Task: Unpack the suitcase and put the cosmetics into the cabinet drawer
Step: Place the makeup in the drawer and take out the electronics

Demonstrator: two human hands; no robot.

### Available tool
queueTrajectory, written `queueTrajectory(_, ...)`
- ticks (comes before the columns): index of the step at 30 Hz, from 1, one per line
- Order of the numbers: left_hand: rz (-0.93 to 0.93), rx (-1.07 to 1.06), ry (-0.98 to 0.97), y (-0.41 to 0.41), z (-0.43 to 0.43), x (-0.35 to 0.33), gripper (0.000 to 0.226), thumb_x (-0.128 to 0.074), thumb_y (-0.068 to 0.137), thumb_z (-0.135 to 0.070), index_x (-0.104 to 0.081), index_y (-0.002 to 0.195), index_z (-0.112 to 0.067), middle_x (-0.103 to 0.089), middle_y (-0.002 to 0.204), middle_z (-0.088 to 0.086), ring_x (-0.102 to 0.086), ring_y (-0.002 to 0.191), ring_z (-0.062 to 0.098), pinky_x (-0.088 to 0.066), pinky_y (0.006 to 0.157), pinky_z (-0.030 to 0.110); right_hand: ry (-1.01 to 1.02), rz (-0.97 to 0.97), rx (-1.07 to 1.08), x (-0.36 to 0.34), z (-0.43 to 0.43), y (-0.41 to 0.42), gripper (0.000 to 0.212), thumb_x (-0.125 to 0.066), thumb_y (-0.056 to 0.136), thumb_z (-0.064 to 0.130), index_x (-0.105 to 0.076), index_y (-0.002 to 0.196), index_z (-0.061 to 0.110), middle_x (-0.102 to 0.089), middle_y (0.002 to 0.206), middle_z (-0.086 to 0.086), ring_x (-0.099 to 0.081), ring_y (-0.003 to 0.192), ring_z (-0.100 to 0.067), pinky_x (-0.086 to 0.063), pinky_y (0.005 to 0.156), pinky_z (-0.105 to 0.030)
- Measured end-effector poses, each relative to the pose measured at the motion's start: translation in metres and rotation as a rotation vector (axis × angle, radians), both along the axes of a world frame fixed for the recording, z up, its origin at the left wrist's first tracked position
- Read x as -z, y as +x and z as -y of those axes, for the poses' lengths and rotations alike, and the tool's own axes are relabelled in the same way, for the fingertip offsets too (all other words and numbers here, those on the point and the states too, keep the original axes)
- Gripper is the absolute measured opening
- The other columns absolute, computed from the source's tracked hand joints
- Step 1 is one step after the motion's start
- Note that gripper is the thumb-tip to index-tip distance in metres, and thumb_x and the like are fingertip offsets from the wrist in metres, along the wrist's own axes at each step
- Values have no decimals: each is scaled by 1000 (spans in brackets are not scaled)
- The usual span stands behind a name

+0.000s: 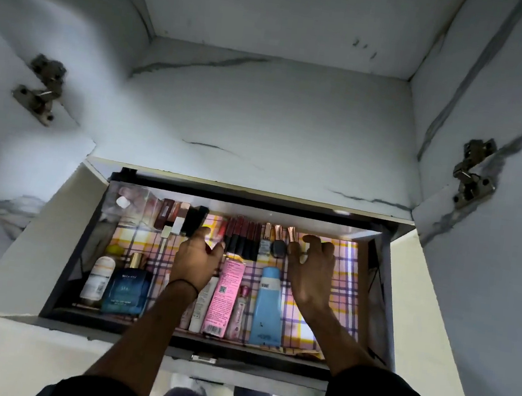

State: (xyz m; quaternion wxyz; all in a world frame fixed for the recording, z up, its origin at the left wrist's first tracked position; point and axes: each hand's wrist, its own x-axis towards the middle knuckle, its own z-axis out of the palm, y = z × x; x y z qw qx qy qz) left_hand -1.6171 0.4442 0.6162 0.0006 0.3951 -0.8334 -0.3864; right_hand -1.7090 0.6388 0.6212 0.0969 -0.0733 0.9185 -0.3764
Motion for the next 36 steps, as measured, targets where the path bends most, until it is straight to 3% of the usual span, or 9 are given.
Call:
queueTrajectory(2,-65,-10,2,17,0,-14,37,-62,94,-25,-58,128,-11,-64,86,6,-60,77,23,-48,74,30,-81,-43,-81,-12,16,10,25,-54,96,24,-62,110,6,-55,106,-11,-53,100,-32,-46,85,-44)
queueTrajectory(6,-255,-61,-18,82,15,-43,20,-64,91,-13,-70,110,-12,-69,80,6,-62,75,25,-54,80,38,-191,-52,-290,-38,69,57,21,-57,85,13,-69,102,11,-64,97,-2,-62,91,-26,-44,79,-29)
queueTrajectory(10,-412,-276,-105,190,33,-69,15,-63,91,-10,-74,102,-12,-73,90,1,-66,81,15,-52,80,27,-303,4,-565,-73,133,157,15,-59,90,10,-68,100,16,-65,86,2,-56,74,-11,-40,69,-24)
queueTrajectory(14,-387,-515,-148,338,42,-80,15,-59,92,-15,-71,94,-23,-66,72,-5,-61,65,11,-42,64,10,-359,94,-806,-81,178,298,13,-59,91,11,-67,97,18,-60,76,13,-54,68,-2,-40,65,-18)
queueTrajectory(17,-349,-742,-168,459,41,-71,15,-59,92,-17,-69,92,-28,-67,71,-5,-59,63,3,-39,61,10,-362,193,-996,-77,197,403,12,-60,94,11,-70,99,16,-61,76,14,-56,68,3,-40,64,-9)
queueTrajectory(21,-358,-1033,-136,616,26,-52,14,-58,92,-18,-70,94,-27,-67,71,-4,-62,66,8,-45,63,24,-292,332,-1241,-66,224,541,13,-59,94,10,-70,99,16,-60,72,8,-51,59,0,-41,58,-12)
queueTrajectory(28,-403,-1401,-140,818,28,-17,13,-58,92,-11,-68,93,-20,-65,67,-3,-57,53,0,-51,61,31,-99,417,-1620,-36,290,747,14,-58,93,13,-69,99,19,-64,76,4,-55,63,-4,-45,62,-17)
queueTrajectory(32,-399,-1520,-84,921,67,10,15,-57,92,-8,-67,94,-18,-67,70,3,-57,54,1,-52,59,31,-5,479,-1707,-6,348,856,15,-58,93,13,-70,98,20,-68,82,-3,-65,81,-24,-54,74,-36)
queueTrajectory(36,-336,-1625,4,1037,113,35,16,-57,91,-7,-68,98,-16,-67,72,1,-62,61,7,-53,61,33,127,524,-1738,33,414,978,16,-57,90,12,-70,95,20,-67,78,1,-65,80,-25,-55,74,-42)
